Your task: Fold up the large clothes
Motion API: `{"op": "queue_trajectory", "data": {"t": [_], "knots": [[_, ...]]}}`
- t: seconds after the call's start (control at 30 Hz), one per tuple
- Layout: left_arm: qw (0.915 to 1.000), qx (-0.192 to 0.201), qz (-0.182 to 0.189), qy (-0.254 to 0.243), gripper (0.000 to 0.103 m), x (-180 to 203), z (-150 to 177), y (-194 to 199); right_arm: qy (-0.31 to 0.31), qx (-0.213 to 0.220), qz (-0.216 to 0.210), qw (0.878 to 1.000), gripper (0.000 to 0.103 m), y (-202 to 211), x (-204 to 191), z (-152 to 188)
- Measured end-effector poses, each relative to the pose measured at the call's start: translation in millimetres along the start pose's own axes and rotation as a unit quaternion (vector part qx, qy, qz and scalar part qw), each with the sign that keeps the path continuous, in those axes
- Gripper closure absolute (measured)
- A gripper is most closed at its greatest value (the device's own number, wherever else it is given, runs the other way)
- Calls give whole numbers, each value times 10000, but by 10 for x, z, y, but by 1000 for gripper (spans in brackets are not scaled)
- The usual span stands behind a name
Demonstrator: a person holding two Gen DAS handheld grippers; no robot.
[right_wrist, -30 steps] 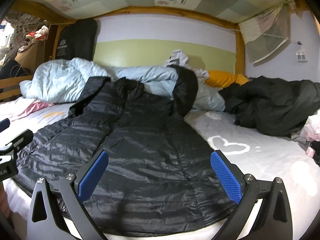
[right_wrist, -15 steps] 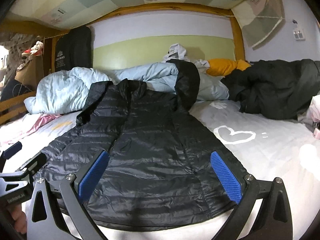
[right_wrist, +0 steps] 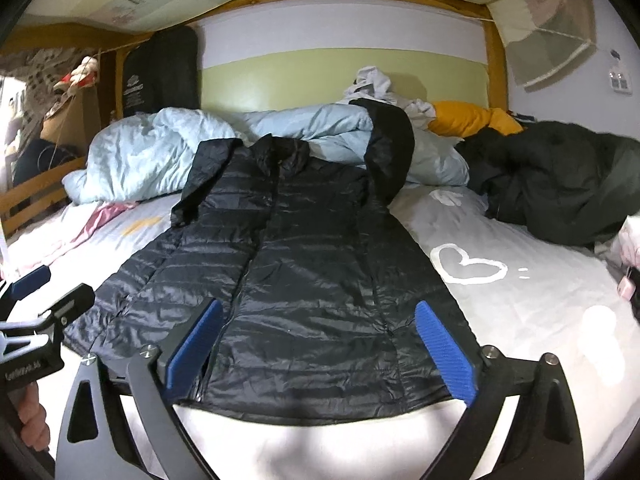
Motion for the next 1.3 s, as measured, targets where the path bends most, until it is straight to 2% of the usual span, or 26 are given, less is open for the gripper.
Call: {"op": "queue_trajectory", "data": {"t": [0.13,0.23,0.4,0.5,0.6,0.7,0.93,1.13,1.23,1.3], "knots": [[9970,-745,-58,198,3,-71,115,-121,71,-207,28,9998,5,51,-63,-16],[9948,-973,-57,301,3,-121,200,-181,91,-389,77,9992,5,24,-92,29],[9950,-963,-101,250,7,-144,219,-198,215,-501,215,9983,5,-43,-109,102],[9953,-935,-23,260,13,-157,187,-190,314,-389,289,9983,6,-22,-132,101],[9948,-961,88,332,13,-172,179,-195,383,-193,476,9979,8,22,-131,84],[9950,-944,58,320,13,-193,167,-195,308,-255,378,9985,13,15,-120,68],[9944,-983,-14,384,13,-283,157,-219,61,-409,271,9988,15,-31,26,93],[9939,-1039,-24,363,13,-319,180,-244,95,-444,175,9988,16,-25,30,119],[9936,-1076,17,330,13,-307,205,-246,30,-481,25,9988,15,-33,8,139],[9921,-1203,161,331,12,-274,253,-255,-114,-627,-247,9977,16,-71,-16,182]]}}
Point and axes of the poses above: each gripper's, at about its wrist camera, not at the fingertips, and y roughly against the way its jaws point, x to its right, z to its underside, the point moved 6 cm from there along -y, roughly the way its jaws point, and after that the axes turned 4 degrees about y, right-handed, at the moved point
